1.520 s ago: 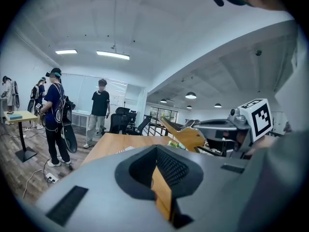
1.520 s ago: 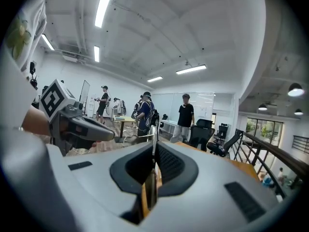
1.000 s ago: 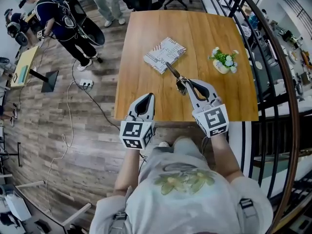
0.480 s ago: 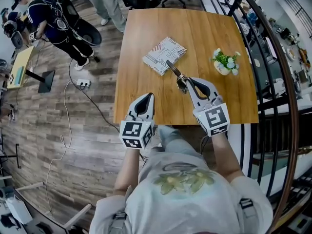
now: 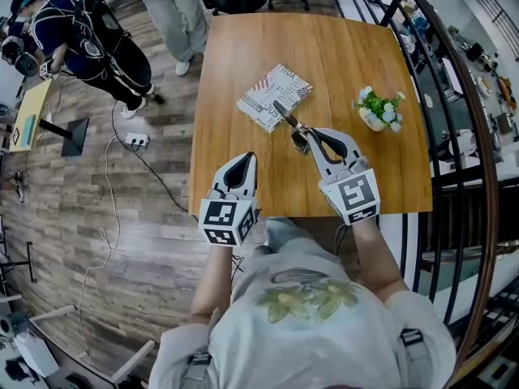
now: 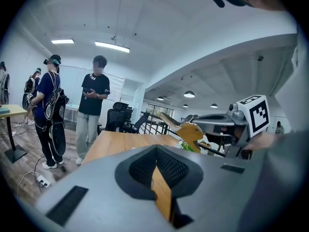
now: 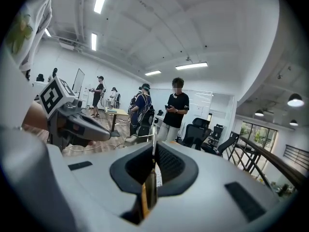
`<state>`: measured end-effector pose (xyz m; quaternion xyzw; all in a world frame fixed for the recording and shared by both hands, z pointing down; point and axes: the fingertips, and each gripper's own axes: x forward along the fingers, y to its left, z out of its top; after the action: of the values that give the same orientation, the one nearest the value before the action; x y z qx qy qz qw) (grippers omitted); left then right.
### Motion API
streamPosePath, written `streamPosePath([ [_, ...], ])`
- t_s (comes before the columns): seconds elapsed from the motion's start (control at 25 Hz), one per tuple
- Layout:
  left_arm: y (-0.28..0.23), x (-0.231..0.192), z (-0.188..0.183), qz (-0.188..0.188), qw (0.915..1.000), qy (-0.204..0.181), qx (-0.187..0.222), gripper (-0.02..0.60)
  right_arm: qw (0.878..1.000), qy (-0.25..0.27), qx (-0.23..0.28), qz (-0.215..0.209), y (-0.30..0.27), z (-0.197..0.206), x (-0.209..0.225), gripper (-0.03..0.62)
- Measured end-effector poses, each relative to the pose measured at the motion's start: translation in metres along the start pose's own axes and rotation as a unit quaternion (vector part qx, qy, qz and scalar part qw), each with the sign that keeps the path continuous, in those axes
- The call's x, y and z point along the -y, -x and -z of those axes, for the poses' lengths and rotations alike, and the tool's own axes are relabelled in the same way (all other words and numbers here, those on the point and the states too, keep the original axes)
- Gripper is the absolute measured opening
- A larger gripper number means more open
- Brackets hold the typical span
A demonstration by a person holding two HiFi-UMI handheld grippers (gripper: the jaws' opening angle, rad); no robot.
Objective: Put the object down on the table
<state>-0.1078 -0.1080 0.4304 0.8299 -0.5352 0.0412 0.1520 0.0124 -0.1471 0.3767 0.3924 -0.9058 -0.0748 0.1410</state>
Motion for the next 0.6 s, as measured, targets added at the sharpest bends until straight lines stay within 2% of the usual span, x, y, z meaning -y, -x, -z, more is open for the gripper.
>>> streamPosePath([
  [0.6, -0.027, -0.024, 0.022, -0.004, 0.9993, 0.018, -0.034, 0.014, 0.998, -0.009, -0.051, -0.042, -0.051, 0.046, -0.009, 0.009],
])
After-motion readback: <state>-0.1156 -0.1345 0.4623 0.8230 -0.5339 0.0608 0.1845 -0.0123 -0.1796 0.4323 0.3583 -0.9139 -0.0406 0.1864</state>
